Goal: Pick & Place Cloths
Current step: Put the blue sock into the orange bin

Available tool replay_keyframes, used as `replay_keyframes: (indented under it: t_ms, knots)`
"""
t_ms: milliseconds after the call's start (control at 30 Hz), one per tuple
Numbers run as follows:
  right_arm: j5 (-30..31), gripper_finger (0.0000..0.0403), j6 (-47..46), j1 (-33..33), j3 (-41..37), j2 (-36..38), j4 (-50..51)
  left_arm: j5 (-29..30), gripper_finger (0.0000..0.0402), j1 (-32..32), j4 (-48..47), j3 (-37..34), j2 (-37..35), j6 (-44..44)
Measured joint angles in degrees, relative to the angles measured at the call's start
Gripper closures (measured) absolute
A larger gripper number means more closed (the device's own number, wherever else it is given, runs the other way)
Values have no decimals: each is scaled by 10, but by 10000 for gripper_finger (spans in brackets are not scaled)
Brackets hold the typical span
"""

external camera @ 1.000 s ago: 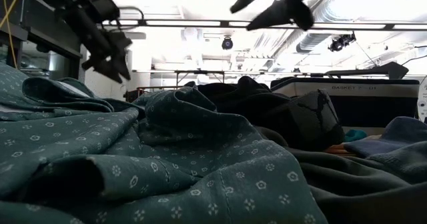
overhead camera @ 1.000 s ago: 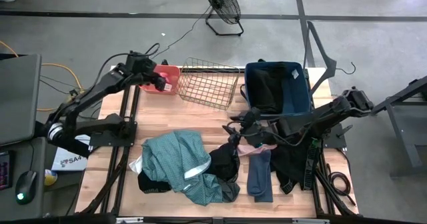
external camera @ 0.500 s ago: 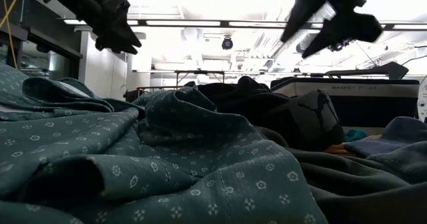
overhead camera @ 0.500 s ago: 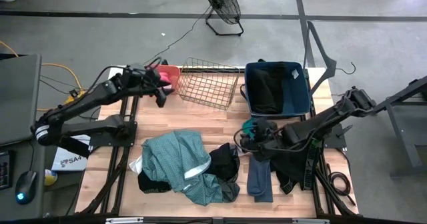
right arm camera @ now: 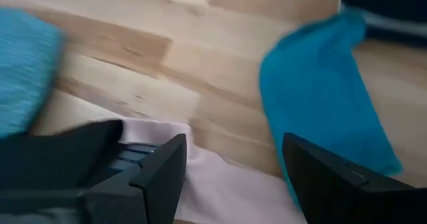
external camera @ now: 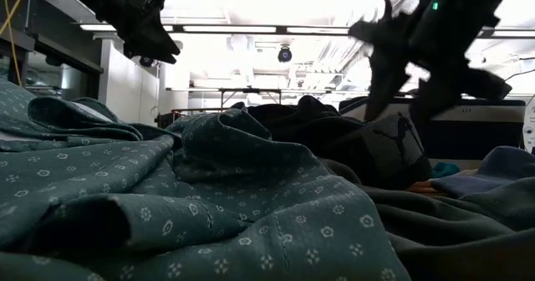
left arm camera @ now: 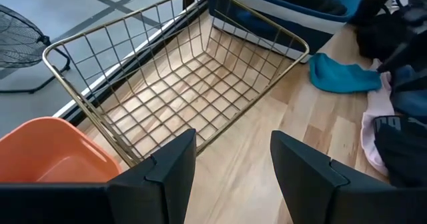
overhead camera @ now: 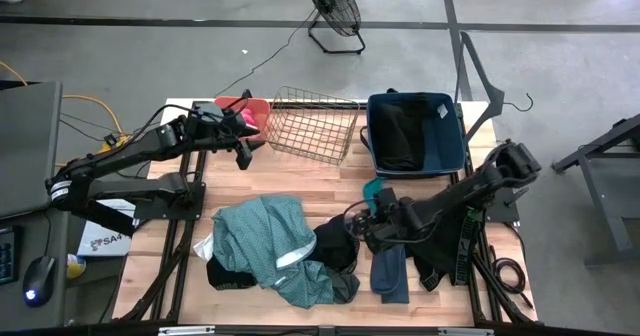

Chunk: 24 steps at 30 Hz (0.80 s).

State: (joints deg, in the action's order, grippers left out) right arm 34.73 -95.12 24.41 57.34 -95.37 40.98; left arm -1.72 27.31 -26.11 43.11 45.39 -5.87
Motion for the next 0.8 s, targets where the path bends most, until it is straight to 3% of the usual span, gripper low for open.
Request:
replay_keyframes:
  t_ms: [267,567,800]
  knots:
    - [-8,164,-110,-9,0,-63,73,0,211,0,0,0,0,0]
    - [-50,168,-111,-35,0,-109,73,0,211,0,1,0,0,0]
    - [-78,242,-86,-46,2,-116,61,-1,211,0,1,0,0,0]
